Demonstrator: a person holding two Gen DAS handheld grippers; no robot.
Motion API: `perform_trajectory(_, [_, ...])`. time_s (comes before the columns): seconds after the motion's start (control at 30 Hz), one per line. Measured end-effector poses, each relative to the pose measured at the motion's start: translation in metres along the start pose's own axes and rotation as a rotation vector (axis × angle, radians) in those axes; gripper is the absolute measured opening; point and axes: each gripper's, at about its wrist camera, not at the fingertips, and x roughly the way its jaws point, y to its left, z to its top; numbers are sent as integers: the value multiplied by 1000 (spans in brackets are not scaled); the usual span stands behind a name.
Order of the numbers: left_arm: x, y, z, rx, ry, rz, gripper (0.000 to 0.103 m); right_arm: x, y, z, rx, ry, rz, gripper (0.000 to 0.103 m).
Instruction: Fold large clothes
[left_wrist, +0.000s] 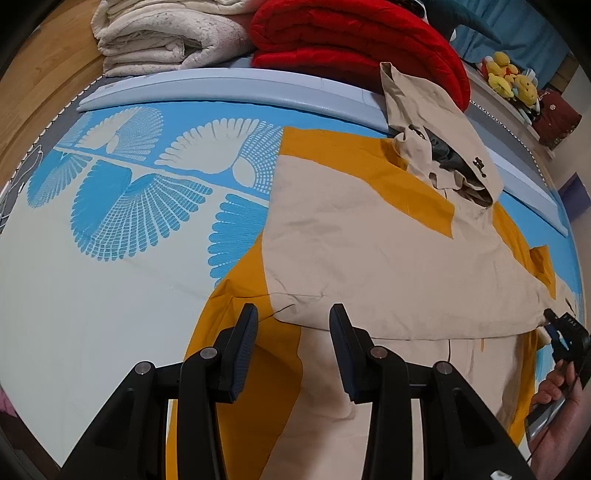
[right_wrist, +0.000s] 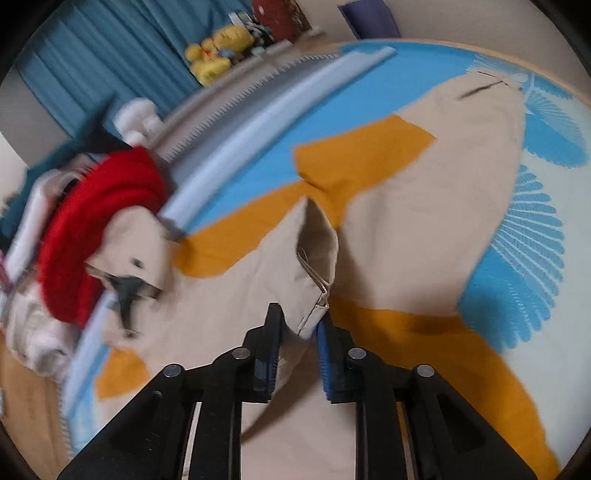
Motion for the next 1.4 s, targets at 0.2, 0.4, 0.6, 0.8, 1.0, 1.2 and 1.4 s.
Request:
perform_trajectory(0.2, [2, -11, -3, 31, 9, -12, 37, -14, 3, -4, -45, -74, -104, 37])
perform_trajectory(0.4, [-2, -17, -4, 46, 6, -26, 37, -39, -9, 9, -33, -199, -212, 46])
perform_trajectory(0.6, [-4, -19, -7, 42, 10, -38, 37, -3, 30, -2, -244, -13, 29, 53])
perform_trajectory(0.8, [-15, -20, -12, 47, -5, -44, 37, 49, 27, -33, -378, 185, -46, 53])
perform_trajectory(1.0, [-28, -26, -22, 69, -37, -61, 37, -1, 41, -21, -398, 69, -26, 53])
perform_trajectory(1.2, [-39, -44, -33, 101, -63, -85, 37, -62, 42, -2, -435, -58, 9, 53])
perform_trajectory(1.4, [-42, -64, -45, 149, -72, -98, 37, -90, 5, 30, -442, -121, -30, 53])
